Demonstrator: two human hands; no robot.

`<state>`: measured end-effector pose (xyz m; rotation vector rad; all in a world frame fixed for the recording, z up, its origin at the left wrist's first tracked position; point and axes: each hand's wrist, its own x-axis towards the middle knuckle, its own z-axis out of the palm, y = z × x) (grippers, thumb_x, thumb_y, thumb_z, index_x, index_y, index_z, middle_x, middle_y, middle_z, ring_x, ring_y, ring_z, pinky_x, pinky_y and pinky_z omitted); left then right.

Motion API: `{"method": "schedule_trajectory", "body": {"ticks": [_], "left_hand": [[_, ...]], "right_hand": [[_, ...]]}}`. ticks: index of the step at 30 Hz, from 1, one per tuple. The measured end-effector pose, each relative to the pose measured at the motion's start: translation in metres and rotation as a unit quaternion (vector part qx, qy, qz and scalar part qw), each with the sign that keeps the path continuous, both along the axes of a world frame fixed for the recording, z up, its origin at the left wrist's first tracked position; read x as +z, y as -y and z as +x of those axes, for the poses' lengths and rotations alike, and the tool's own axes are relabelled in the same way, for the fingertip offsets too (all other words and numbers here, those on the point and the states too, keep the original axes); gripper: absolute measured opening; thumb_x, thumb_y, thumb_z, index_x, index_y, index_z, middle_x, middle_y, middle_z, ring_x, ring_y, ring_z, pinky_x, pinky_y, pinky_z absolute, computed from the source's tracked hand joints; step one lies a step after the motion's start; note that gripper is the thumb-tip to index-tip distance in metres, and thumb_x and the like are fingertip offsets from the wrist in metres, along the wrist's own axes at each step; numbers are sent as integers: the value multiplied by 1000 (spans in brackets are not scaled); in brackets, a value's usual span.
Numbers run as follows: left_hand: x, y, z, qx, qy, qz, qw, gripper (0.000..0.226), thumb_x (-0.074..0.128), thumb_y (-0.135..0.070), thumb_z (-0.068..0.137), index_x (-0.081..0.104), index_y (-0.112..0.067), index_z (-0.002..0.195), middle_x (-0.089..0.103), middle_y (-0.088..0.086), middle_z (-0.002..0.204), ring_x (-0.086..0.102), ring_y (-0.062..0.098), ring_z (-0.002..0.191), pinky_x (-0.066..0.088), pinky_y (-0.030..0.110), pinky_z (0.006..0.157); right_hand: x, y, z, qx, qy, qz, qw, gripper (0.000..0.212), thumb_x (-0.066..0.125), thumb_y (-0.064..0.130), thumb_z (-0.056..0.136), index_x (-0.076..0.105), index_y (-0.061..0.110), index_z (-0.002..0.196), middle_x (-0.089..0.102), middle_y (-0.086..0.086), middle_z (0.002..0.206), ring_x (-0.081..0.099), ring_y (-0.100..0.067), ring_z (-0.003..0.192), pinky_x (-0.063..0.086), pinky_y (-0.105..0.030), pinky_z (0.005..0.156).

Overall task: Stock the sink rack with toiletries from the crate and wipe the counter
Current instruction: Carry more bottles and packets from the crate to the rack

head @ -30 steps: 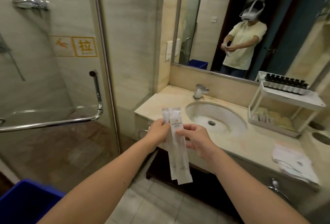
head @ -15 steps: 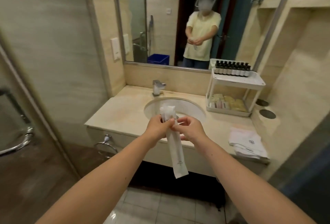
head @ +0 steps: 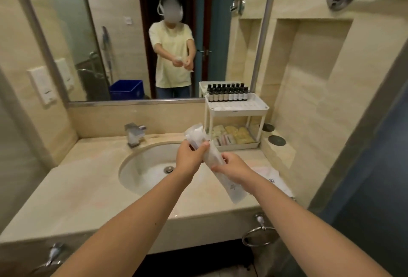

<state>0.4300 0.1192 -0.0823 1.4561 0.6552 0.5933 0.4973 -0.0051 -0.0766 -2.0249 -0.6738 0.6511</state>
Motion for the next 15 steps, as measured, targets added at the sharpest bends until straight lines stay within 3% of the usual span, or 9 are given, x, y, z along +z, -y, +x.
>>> {"method": "schedule_trajectory", "body": {"ticks": [3, 6, 9, 12, 15], "left_hand": [[9, -23, 27, -21, 19, 6, 1000, 44, 78, -25, 77, 56, -9, 111, 68, 10, 102, 69, 24, 94, 59, 45, 80], [18, -41, 47, -28, 33, 21, 999, 56, 77, -19, 80, 42, -13, 123, 59, 5, 112, 64, 19, 99, 57, 38, 84], [21, -57, 64, -22, 40, 46, 998, 69, 76, -21, 80, 34, -18, 135, 55, 5, 121, 61, 21, 105, 53, 42, 92], [23, -69, 78, -19, 52, 63, 997, 66, 73, -19, 83, 36, -23, 138, 56, 4, 118, 61, 18, 102, 54, 42, 91], [28, -78, 92, -20, 62, 99, 993, 52, 69, -18, 85, 47, -20, 132, 57, -1, 109, 58, 7, 93, 54, 29, 83]], "right_hand": [[14, -15, 22, -40, 35, -11, 999, 20, 63, 20, 88, 61, 14, 107, 64, -6, 101, 59, -21, 89, 45, -33, 68], [24, -25, 41, -61, 72, -19, 995, 21, 63, 14, 86, 63, 11, 107, 62, -6, 94, 56, -18, 80, 41, -27, 59], [33, -34, 57, -59, 120, -23, 991, 20, 62, 11, 87, 63, 14, 107, 60, -2, 92, 54, -14, 78, 39, -23, 56], [39, -40, 75, -48, 157, -43, 985, 11, 61, 10, 88, 58, 19, 93, 55, 5, 84, 51, -13, 79, 35, -22, 57], [46, -46, 96, -32, 190, -77, 978, 11, 59, 9, 88, 60, 20, 89, 55, 8, 79, 53, -13, 77, 34, -23, 55]]}}
